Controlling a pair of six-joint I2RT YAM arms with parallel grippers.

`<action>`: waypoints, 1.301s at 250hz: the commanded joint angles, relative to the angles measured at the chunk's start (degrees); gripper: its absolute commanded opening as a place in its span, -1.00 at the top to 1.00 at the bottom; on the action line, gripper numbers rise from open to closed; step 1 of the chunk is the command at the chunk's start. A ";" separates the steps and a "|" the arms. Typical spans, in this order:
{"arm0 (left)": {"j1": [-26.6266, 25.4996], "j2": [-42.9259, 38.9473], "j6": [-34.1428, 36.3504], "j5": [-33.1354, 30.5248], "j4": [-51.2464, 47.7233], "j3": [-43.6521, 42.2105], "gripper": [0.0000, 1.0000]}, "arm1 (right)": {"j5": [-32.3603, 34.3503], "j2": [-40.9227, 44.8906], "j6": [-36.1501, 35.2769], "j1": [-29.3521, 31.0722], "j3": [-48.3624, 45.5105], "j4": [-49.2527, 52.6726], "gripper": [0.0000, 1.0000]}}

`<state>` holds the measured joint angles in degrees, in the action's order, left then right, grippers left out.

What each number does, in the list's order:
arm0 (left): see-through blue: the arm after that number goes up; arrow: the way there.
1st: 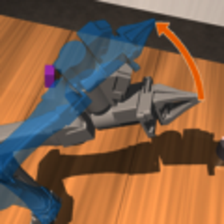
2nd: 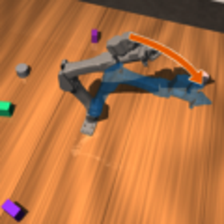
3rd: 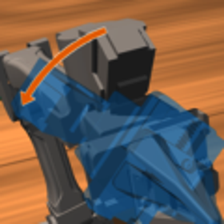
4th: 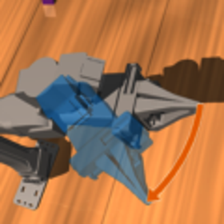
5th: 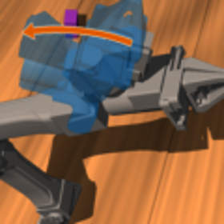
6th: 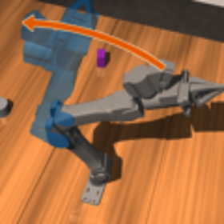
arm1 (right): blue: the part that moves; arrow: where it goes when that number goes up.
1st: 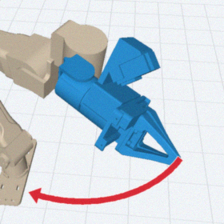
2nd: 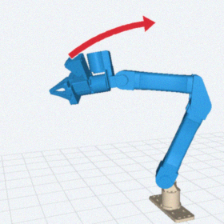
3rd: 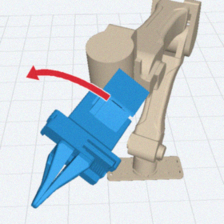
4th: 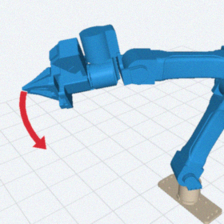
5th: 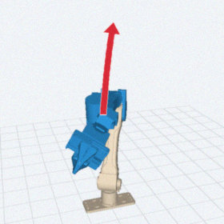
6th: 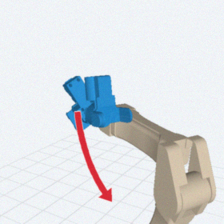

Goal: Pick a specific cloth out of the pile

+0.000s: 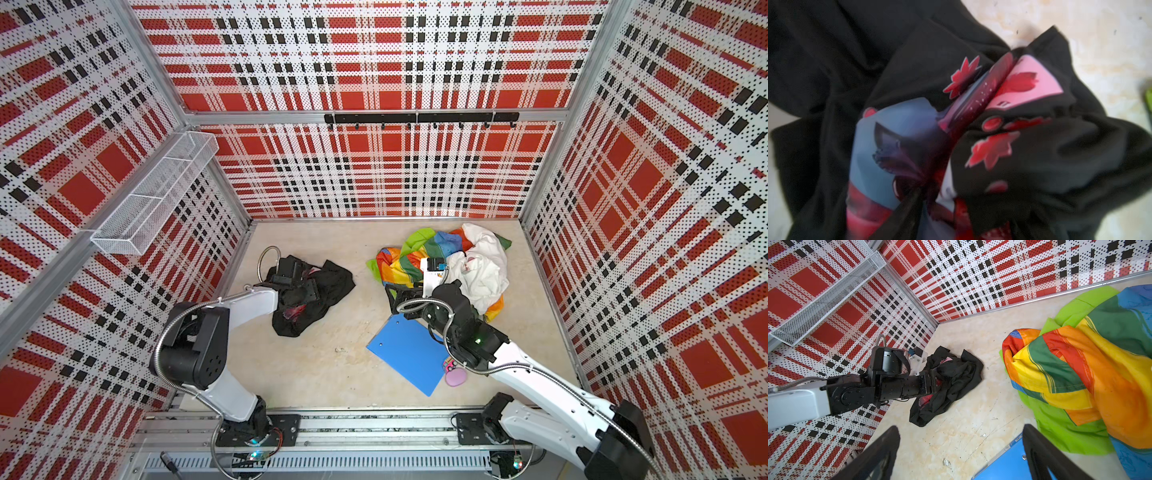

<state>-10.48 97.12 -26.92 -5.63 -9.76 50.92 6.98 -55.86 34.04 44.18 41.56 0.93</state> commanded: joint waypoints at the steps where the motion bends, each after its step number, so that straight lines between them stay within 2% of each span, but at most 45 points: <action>1: -0.48 3.26 -2.54 0.11 2.95 1.44 -0.14 | 0.69 0.93 -0.73 0.02 1.48 -1.11 -0.97; 16: -0.59 4.07 -3.45 -0.04 3.63 1.58 -0.04 | 0.58 0.79 -0.73 -0.04 1.48 -1.10 -0.97; 48: -0.51 5.14 -5.38 -0.21 5.11 2.07 0.01 | 0.51 0.55 -0.68 -0.04 1.31 -1.52 -0.97; 177: 0.62 5.98 -8.61 -0.52 6.20 1.65 -0.01 | 1.13 1.45 -0.86 -0.05 0.97 -0.83 -0.97; 243: 2.33 4.52 -9.95 -0.15 6.12 1.99 -0.13 | 2.46 2.33 -0.95 0.00 0.93 0.14 -0.97; 280: 1.86 0.54 -9.36 0.80 6.76 2.56 -0.20 | 1.78 2.74 -2.75 0.01 1.73 1.68 -0.97; 313: 0.99 -5.52 -8.10 1.30 6.09 3.22 -0.40 | -0.03 3.63 -6.00 -0.01 2.28 2.56 -0.98; 325: 0.65 -8.28 -6.98 2.14 5.93 3.22 -0.54 | -0.26 4.20 -6.63 -0.06 2.46 3.21 -0.98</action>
<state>-9.13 96.23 -35.62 -4.64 -3.42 53.89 7.84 -53.65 31.09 44.18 41.58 4.19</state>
